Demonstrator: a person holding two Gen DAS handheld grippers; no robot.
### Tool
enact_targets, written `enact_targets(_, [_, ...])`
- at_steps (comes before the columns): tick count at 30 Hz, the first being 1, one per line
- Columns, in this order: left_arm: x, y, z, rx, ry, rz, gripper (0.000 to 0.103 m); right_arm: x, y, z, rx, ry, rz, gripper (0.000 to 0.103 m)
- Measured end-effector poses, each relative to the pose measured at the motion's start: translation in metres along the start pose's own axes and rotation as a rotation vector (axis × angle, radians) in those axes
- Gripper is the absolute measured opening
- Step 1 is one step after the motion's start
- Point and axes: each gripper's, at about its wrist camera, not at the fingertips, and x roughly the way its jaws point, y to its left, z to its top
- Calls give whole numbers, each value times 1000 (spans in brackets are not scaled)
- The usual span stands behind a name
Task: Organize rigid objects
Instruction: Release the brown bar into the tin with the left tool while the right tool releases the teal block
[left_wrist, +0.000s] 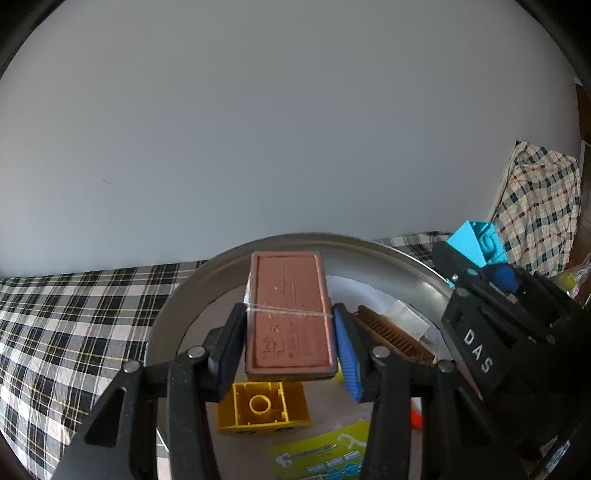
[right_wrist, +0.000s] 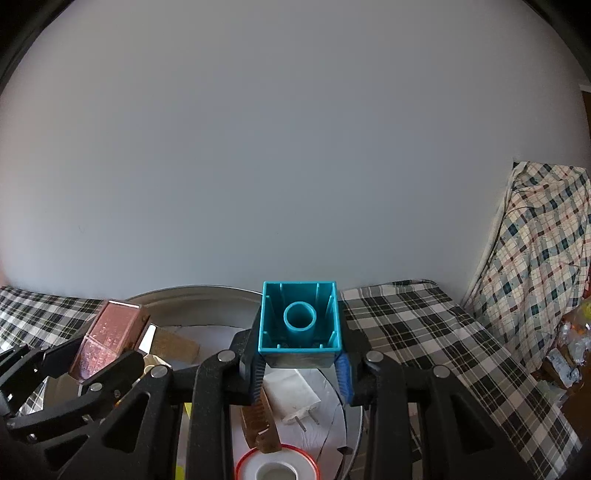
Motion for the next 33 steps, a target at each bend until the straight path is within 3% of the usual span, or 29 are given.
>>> enact_targets(16, [20, 4, 4, 37, 112, 52, 45, 29, -4, -4, 41, 201, 79, 34])
enact_targets(23, [22, -4, 2, 83, 119, 80, 45, 29, -1, -5, 2, 197, 38, 34])
enact_targets(27, [25, -8, 0, 128, 142, 104, 46, 28, -1, -4, 10, 208, 65, 34])
enact_targets(28, [26, -13, 0, 159, 153, 109, 48, 28, 0, -4, 15, 209, 77, 34])
enact_targets(29, [26, -16, 0, 187, 154, 115, 64, 27, 0, -4, 20, 206, 95, 36])
enact_targets(30, [24, -20, 0, 210, 147, 127, 88, 27, 0, -4, 19, 207, 116, 39])
enact_targets(31, [21, -24, 1, 230, 127, 142, 99, 28, 1, -4, 13, 206, 137, 52])
enact_targets(32, [15, -28, 1, 245, 88, 159, 103, 26, 2, -4, 6, 195, 158, 70])
enact_targets(33, [11, -31, 1, 251, 56, 161, 103, 23, 2, -4, 6, 171, 168, 78])
